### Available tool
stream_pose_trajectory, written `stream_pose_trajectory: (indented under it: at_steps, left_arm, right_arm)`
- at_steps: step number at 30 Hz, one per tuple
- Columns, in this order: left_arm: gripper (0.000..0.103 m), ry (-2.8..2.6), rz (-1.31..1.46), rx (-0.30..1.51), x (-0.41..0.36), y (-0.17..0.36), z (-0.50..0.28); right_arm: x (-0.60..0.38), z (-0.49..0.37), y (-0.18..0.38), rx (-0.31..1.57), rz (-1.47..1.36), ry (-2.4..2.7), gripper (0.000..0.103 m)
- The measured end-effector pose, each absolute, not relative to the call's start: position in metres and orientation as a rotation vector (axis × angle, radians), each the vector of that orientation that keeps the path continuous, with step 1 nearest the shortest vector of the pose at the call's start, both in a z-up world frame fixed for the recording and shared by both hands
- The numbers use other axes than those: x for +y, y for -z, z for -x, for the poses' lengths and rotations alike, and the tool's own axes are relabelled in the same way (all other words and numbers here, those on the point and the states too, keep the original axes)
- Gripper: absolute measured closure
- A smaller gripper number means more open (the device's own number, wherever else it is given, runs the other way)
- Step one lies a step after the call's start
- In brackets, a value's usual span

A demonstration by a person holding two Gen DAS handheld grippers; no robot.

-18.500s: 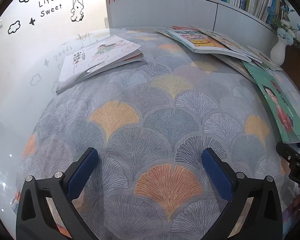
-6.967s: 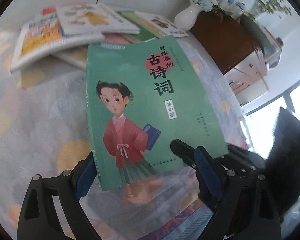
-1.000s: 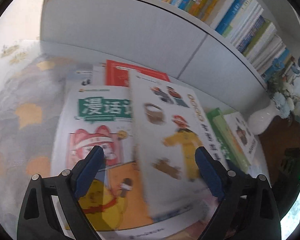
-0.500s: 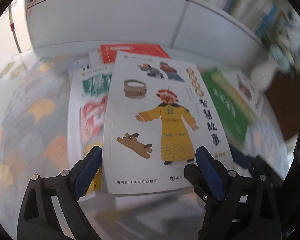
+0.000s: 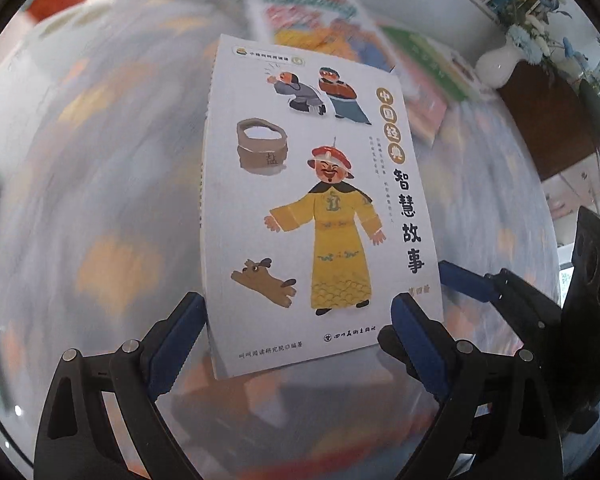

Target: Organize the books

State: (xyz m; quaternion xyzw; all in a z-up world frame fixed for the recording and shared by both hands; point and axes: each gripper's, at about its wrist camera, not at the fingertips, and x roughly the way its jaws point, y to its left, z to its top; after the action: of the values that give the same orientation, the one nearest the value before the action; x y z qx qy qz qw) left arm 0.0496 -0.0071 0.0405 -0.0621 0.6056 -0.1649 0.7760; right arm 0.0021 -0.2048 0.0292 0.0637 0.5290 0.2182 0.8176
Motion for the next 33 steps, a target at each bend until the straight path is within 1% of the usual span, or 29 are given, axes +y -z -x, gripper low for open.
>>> stream_pose_trajectory:
  at_steps: [4,7,8,11,13,17,20,23,27,30,31,33]
  left_arm:
    - [0.011,0.323,0.1,1.348,0.029,-0.041,-0.014]
    - [0.011,0.322,0.074,1.408,0.049,-0.036,0.001]
    - [0.011,0.337,0.073,1.435,0.056,-0.033,0.006]
    - [0.01,0.367,0.149,1.466,0.072,-0.024,0.005]
    - [0.01,0.36,0.193,1.448,0.081,-0.026,0.001]
    - [0.01,0.342,0.152,1.368,0.086,-0.024,-0.013]
    - [0.009,0.351,0.179,1.347,0.088,-0.022,-0.023]
    - [0.009,0.378,0.203,1.335,0.085,-0.023,-0.027]
    - [0.007,0.4,0.174,1.317,0.07,-0.025,-0.023]
    - [0.007,0.435,0.331,1.311,0.093,-0.029,-0.024]
    - [0.007,0.442,0.388,1.311,0.099,-0.029,-0.025]
    - [0.007,0.463,0.46,1.315,0.106,-0.032,-0.028]
  right_arm:
    - [-0.171,0.034,-0.03,1.17,-0.106,-0.543,0.018]
    - [-0.141,0.055,-0.034,1.196,-0.064,-0.612,0.015]
    - [-0.128,0.061,-0.034,1.208,-0.027,-0.636,0.012]
    - [-0.106,0.073,-0.034,1.239,0.081,-0.684,0.01]
    - [-0.105,0.073,-0.037,1.232,0.11,-0.682,0.01]
    - [-0.114,0.061,-0.037,1.223,0.133,-0.588,0.01]
    - [-0.118,0.047,-0.033,1.227,0.152,-0.52,0.01]
    - [-0.121,0.035,-0.024,1.24,0.092,-0.506,0.01]
    - [-0.11,0.038,-0.025,1.196,0.058,-0.582,0.01]
    - [-0.108,0.039,-0.026,1.204,0.029,-0.59,0.011]
    - [-0.113,0.038,-0.027,1.204,-0.032,-0.603,0.012]
    - [-0.139,0.035,-0.028,1.194,-0.282,-0.641,0.015]
